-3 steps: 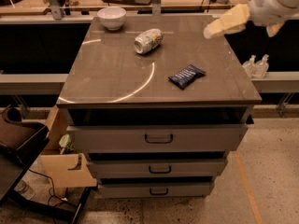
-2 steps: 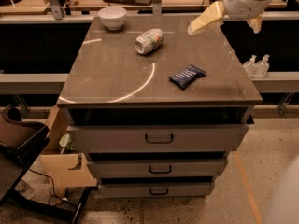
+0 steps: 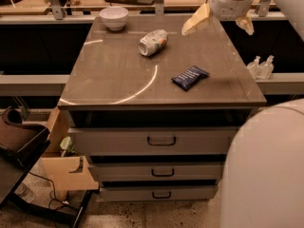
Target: Place 7up can upright
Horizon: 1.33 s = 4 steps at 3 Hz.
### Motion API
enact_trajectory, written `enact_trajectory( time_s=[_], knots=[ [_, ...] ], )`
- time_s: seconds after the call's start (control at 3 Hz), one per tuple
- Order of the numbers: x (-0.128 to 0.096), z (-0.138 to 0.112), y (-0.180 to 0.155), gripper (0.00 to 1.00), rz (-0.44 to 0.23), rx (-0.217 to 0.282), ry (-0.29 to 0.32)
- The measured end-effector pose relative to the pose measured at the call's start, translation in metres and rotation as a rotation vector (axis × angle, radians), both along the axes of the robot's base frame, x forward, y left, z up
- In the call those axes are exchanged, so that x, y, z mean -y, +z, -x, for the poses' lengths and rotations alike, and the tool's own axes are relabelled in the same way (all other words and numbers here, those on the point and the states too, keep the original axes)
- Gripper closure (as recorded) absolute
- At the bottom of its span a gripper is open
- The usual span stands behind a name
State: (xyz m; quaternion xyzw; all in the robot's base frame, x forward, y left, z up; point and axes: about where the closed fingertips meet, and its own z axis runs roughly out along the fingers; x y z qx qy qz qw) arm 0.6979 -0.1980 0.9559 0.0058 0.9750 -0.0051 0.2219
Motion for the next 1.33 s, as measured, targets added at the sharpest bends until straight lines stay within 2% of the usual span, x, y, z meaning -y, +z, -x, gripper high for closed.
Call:
enact_trajectory(
  time_s=[0.33,0.67,1.0,1.33],
  knots=[
    [-0.004,-0.013,-0.002,0.0,-0.008,0.009,-0.089],
    [-0.004,-0.013,-0.002,0.0,-0.008,0.009,-0.088],
    [-0.011,-0.02,-0.014,0.0,-0.008,-0.031,-0.149],
    [-0.019,-0.032,-0.026,0.0,-0.042,-0.077,-0.24]
  ],
)
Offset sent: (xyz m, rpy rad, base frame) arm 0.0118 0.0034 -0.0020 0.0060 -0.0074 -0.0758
